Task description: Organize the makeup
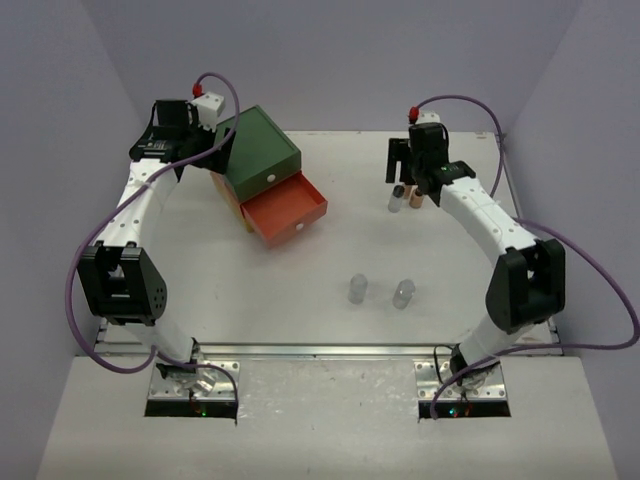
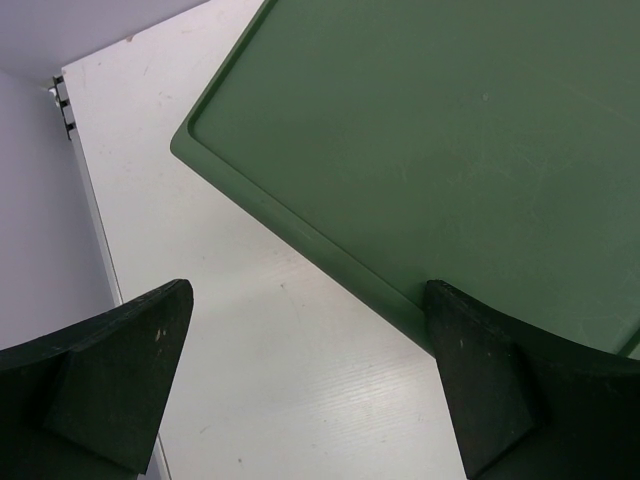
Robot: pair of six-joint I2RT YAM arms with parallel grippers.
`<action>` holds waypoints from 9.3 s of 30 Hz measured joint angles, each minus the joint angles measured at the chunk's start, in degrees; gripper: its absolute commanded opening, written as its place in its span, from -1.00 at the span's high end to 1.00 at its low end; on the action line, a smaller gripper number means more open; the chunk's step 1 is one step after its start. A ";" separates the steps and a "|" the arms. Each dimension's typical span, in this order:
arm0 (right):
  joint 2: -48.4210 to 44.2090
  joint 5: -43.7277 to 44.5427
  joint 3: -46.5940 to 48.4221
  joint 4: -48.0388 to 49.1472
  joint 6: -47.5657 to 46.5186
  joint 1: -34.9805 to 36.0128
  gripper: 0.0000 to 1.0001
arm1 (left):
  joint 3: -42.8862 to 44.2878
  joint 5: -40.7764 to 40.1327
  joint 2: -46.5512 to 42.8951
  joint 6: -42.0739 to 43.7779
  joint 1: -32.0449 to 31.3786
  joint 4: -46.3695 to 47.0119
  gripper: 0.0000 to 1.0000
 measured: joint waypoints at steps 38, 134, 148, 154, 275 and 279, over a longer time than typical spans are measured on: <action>25.29 -2.78 12.04 -7.68 -6.17 -2.24 1.00 | 0.89 -0.33 0.00 0.30 0.00 -2.09 -1.00; -16.97 -27.89 -14.00 -12.98 -7.67 9.49 -0.98 | -3.55 2.63 4.30 -0.95 -22.73 -8.53 -0.35; -17.73 -24.74 -18.71 -20.98 -14.98 23.50 -0.98 | 2.84 5.02 3.85 -1.11 -22.97 -10.43 -0.48; -11.90 -21.43 -19.49 -20.04 -14.51 25.68 -0.67 | 2.80 4.98 2.96 -1.11 -22.97 -10.92 -0.50; -16.64 -21.14 -27.93 -29.00 0.01 6.45 -0.30 | -5.03 -4.95 2.67 4.71 -24.94 -7.01 -0.56; -14.11 -20.94 -27.90 -27.22 -0.04 6.47 0.51 | -5.03 -4.23 2.04 4.71 -24.94 -7.36 -0.57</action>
